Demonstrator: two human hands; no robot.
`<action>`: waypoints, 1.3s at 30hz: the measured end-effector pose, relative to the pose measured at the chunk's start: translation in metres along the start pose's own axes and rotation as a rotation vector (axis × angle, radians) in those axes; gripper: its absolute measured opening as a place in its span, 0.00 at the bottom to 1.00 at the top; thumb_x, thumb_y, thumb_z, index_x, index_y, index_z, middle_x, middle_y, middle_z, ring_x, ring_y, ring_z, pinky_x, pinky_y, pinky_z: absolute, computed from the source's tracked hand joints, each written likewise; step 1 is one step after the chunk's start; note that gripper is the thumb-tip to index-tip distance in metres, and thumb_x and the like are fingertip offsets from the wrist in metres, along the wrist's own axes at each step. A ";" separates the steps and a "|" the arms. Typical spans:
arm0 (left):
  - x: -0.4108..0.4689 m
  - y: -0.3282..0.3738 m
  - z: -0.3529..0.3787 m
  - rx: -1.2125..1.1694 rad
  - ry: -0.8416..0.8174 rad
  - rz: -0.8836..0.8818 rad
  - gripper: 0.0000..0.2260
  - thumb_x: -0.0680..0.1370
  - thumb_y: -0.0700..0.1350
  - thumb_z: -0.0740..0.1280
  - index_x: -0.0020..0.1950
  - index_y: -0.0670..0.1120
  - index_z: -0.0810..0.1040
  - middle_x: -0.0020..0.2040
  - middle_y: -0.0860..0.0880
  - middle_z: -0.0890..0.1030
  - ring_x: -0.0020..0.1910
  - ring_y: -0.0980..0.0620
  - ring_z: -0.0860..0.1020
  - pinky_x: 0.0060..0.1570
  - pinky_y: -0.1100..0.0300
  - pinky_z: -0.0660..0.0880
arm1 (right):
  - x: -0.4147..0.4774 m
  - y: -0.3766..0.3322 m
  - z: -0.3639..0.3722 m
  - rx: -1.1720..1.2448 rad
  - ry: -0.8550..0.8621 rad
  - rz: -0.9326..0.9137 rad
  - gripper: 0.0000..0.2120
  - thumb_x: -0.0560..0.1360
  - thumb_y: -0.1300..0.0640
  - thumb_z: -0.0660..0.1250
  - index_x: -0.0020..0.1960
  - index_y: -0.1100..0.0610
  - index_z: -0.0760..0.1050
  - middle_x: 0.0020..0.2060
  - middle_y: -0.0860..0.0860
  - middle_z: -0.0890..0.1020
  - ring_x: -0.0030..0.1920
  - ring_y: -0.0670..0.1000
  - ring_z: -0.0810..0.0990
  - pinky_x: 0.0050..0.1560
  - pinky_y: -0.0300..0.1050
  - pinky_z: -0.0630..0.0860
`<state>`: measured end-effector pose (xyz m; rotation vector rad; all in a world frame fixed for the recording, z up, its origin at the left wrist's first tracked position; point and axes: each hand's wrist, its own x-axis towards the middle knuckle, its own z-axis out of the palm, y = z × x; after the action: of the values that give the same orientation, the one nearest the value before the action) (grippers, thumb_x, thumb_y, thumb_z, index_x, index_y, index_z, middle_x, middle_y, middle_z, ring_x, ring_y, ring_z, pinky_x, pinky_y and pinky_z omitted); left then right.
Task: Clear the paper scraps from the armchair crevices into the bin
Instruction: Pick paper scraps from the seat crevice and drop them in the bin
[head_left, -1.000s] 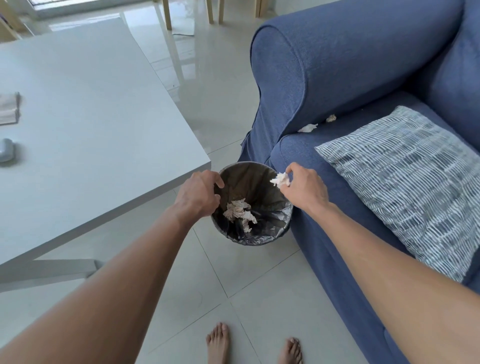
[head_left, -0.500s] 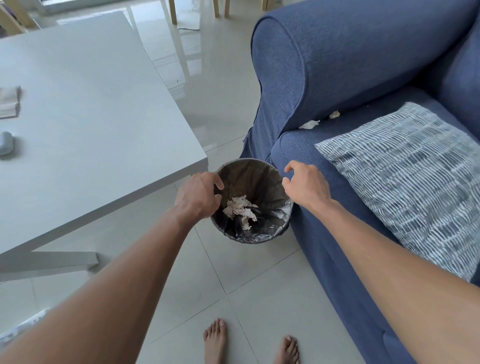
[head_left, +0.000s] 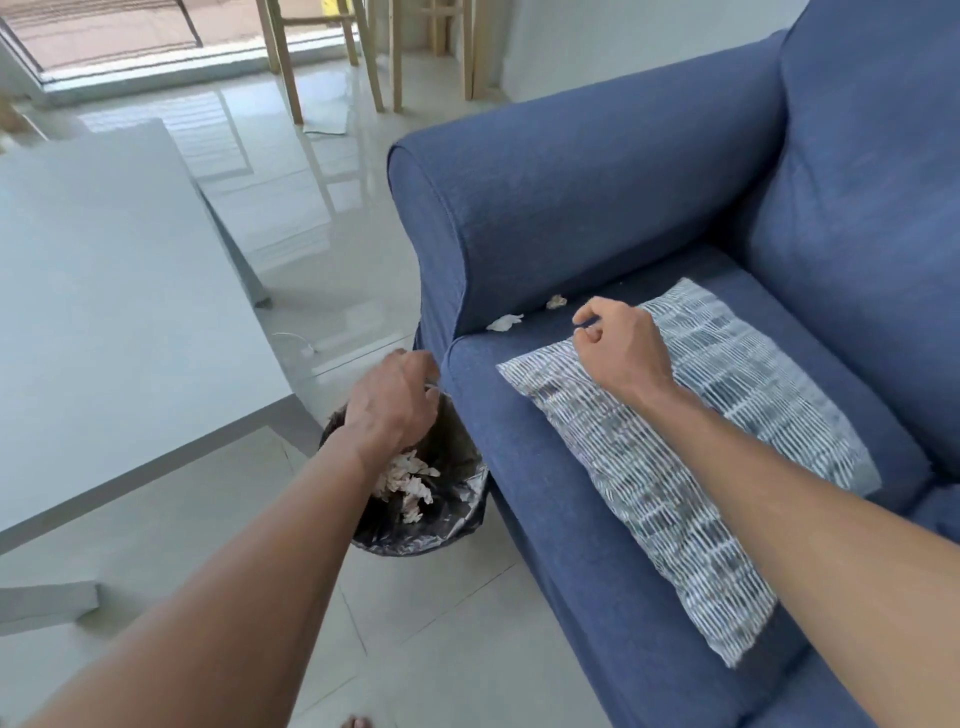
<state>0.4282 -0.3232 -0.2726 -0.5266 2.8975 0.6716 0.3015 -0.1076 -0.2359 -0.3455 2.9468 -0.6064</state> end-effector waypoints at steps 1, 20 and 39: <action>0.009 0.010 0.000 0.005 0.003 0.015 0.10 0.77 0.46 0.66 0.58 0.49 0.78 0.56 0.46 0.80 0.55 0.44 0.78 0.53 0.51 0.74 | 0.006 0.007 -0.005 0.007 0.005 0.019 0.07 0.76 0.56 0.64 0.52 0.52 0.79 0.33 0.47 0.81 0.39 0.54 0.79 0.39 0.45 0.75; 0.140 0.055 0.062 0.603 -0.151 0.558 0.39 0.74 0.34 0.67 0.80 0.42 0.50 0.74 0.47 0.63 0.54 0.49 0.79 0.43 0.57 0.77 | 0.141 0.041 0.083 -0.255 -0.342 0.211 0.26 0.77 0.40 0.64 0.66 0.58 0.73 0.65 0.61 0.74 0.65 0.63 0.73 0.65 0.55 0.66; 0.157 0.076 0.067 0.883 -0.200 0.614 0.24 0.75 0.36 0.68 0.69 0.42 0.66 0.63 0.49 0.74 0.51 0.51 0.81 0.40 0.59 0.73 | 0.154 0.035 0.065 -0.130 -0.271 0.276 0.19 0.75 0.50 0.70 0.62 0.59 0.75 0.60 0.58 0.78 0.61 0.61 0.78 0.60 0.51 0.73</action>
<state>0.2574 -0.2777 -0.3319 0.5090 2.7451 -0.5122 0.1559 -0.1383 -0.3193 -0.0248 2.7086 -0.3068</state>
